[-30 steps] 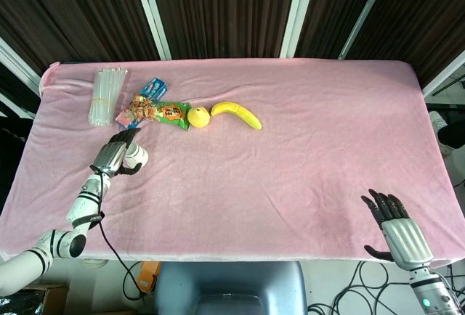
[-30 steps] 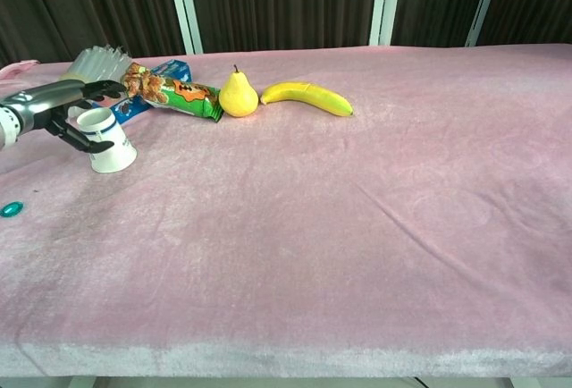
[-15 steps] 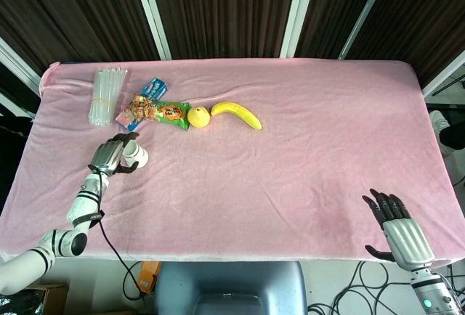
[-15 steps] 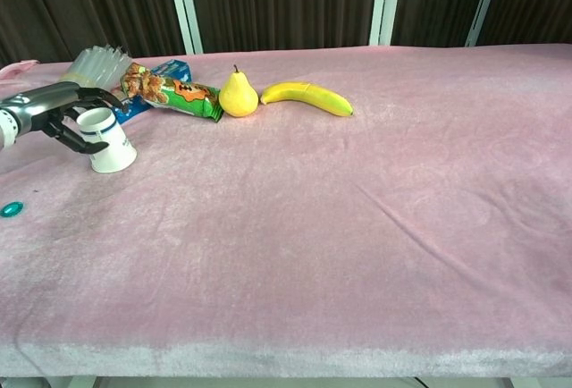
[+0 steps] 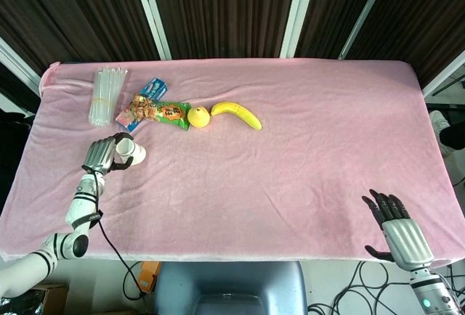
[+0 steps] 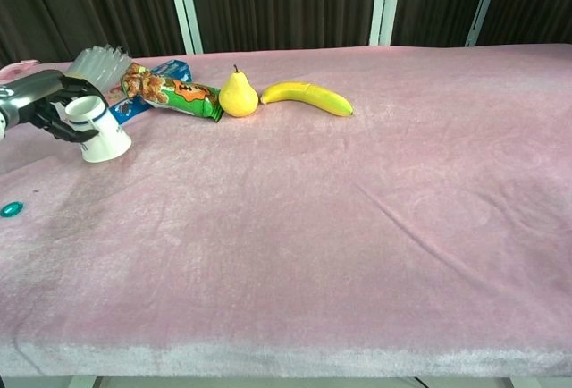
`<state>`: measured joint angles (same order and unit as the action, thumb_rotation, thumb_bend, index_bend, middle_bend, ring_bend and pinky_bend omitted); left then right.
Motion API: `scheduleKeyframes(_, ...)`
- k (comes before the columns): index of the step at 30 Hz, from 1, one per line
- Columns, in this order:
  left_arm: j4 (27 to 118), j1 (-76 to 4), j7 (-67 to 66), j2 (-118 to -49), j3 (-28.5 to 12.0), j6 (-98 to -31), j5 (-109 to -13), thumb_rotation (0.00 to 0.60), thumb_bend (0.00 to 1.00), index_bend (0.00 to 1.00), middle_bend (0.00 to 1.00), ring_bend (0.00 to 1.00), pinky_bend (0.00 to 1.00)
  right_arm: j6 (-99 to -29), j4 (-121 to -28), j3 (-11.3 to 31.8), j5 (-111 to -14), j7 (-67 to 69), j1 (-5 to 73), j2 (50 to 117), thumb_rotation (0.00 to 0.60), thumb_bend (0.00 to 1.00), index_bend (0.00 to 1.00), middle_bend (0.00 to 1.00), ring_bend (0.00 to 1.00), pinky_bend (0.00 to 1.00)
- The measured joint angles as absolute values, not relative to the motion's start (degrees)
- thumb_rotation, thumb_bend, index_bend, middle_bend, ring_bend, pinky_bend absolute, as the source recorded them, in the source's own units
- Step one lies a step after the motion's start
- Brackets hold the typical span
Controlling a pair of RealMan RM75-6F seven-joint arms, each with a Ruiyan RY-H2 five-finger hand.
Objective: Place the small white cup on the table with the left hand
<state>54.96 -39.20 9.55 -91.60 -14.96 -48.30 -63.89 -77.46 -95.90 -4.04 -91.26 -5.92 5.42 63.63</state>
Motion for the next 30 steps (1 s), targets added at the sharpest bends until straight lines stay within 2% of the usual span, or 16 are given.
scheduleKeyframes(8,65.6,-33.4,9.0,-84.4,-13.5,-57.2,-67.2,0.6,0.4,0.43,0.45,0.37,0.57,-77.1,-95.9,-4.1,-91.2,-6.3,5.6,63.8,0.6,0.25,0.0,0.0,0.0,0.0)
scheduleKeyframes(12,70.8,-28.5,8.7,-79.1,-10.8,-61.4,-69.3,0.6,0.4,0.43,0.44,0.37,0.56,-76.9,-96.1,-4.1,-91.3,-6.6,5.7,64.0,0.6,0.25,0.0,0.0,0.0,0.0)
scheduleKeyframes(18,70.5,-24.2,8.7,-77.7,-7.1,-63.8,-71.3,0.6,0.4,0.42,0.43,0.36,0.55,-76.4,-96.2,-4.2,-91.5,-7.2,5.9,64.3,0.6,0.25,0.0,0.0,0.0,0.0)
scheduleKeyframes(30,67.1,-22.1,11.7,-80.2,-5.0,-64.7,-74.6,0.6,0.39,0.41,0.42,0.35,0.53,-76.3,-96.3,-4.4,-91.6,-7.6,6.0,64.6,0.6,0.25,0.0,0.0,0.0,0.0)
